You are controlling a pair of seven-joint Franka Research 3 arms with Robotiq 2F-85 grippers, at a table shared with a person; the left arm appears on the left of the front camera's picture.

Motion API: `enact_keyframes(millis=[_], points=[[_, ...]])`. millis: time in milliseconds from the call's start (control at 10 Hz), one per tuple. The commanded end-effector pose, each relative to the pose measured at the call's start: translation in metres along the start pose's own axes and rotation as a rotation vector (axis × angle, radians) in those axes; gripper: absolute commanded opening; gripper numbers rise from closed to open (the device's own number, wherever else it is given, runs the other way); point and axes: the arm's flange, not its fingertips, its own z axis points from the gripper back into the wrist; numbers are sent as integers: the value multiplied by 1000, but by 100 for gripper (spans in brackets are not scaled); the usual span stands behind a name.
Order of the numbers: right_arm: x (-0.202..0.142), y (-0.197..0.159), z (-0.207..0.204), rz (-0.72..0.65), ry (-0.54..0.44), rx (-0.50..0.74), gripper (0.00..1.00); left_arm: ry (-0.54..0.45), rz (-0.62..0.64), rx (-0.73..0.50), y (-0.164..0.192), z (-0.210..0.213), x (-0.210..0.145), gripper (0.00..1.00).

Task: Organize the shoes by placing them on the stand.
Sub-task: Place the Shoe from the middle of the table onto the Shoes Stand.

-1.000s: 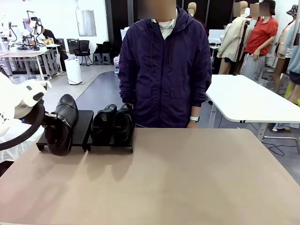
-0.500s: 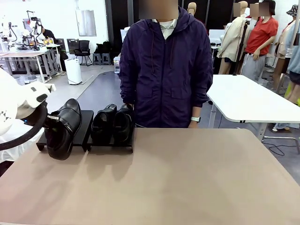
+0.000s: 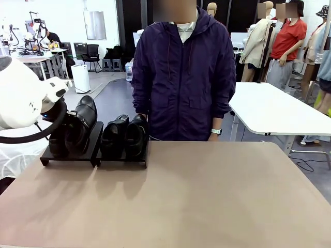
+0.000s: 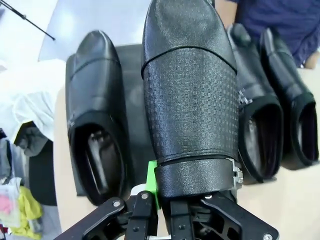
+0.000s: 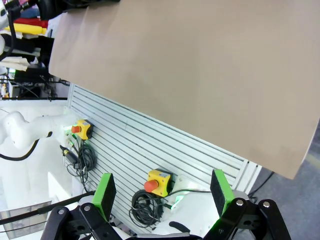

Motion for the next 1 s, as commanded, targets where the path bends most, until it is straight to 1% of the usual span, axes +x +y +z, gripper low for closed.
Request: enact_keyframes(millis=[0,200,600,700,900], points=[[1,0,4,18,-1,8,100,-57,10,32,9,-14,15,0],[1,0,4,18,-1,8,100,-37,26,75,13,-39,26,0],[1,0,4,18,-1,8,100,-50,-22,31,8,-64,35,0],[1,0,4,18,-1,8,100,-23,-24,36,6,-68,37,0],[1,0,4,18,-1,8,100,62,-20,62,5,-75,39,0]])
